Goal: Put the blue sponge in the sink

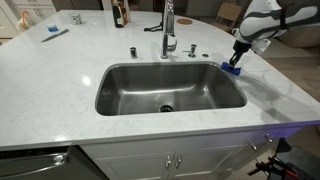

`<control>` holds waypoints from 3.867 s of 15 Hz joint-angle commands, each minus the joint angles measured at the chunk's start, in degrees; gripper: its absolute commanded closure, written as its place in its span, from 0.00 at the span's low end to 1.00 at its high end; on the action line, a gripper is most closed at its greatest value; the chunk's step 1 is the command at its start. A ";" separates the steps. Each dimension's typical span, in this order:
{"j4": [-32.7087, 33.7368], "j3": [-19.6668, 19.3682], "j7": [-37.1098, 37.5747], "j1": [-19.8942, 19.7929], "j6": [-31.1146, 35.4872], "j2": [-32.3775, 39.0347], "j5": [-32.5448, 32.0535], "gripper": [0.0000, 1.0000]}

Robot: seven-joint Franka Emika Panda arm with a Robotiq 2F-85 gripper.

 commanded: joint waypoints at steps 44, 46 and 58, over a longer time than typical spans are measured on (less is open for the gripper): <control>3.18 3.15 42.45 14.80 3.34 5.61 -1.34 0.98; 4.03 3.01 43.53 15.03 3.26 6.14 -1.48 0.98; 4.44 3.25 42.55 14.72 3.11 6.68 -0.97 0.94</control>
